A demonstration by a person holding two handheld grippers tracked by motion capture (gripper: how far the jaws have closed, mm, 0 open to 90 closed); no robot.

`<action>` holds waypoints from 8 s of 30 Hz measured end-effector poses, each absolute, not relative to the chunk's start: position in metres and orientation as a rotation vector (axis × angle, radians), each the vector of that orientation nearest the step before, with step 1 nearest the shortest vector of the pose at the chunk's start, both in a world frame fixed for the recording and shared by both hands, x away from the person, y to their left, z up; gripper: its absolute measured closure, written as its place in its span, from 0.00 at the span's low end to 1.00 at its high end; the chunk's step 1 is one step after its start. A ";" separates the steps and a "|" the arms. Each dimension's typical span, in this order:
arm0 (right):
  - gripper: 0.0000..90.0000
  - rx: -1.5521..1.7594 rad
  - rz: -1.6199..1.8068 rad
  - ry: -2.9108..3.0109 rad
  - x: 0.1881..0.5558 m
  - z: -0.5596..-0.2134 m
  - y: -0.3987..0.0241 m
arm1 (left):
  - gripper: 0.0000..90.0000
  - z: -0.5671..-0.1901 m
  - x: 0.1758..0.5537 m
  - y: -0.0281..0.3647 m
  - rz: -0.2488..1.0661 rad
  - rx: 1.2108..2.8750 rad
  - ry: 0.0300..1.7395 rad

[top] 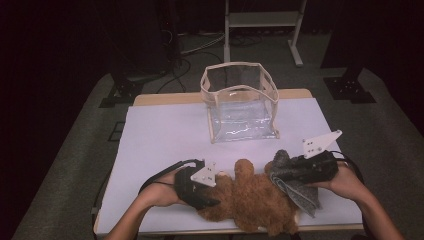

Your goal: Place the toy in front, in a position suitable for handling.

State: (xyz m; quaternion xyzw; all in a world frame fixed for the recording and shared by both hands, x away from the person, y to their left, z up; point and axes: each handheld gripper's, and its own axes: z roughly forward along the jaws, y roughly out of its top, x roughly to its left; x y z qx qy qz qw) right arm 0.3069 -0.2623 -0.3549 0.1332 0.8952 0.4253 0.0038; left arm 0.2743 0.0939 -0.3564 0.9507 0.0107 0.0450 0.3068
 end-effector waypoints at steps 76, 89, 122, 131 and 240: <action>0.84 0.262 1.236 2.889 0.278 -0.358 -0.224 | 0.21 -0.366 0.297 0.075 0.005 2.437 0.118; 0.84 0.139 1.279 2.806 0.278 -0.327 -0.199 | 0.56 -0.370 0.288 0.073 0.034 2.374 0.124; 0.85 0.181 1.078 2.941 0.289 -0.354 -0.187 | 0.40 -0.369 0.287 0.083 0.063 2.320 0.175; 0.85 0.147 1.173 2.893 0.297 -0.338 -0.173 | 0.58 -0.374 0.291 0.081 0.056 2.323 0.180; 0.86 0.410 1.155 2.866 0.284 -0.370 -0.255 | 0.35 -0.423 0.323 0.069 -0.261 2.198 0.212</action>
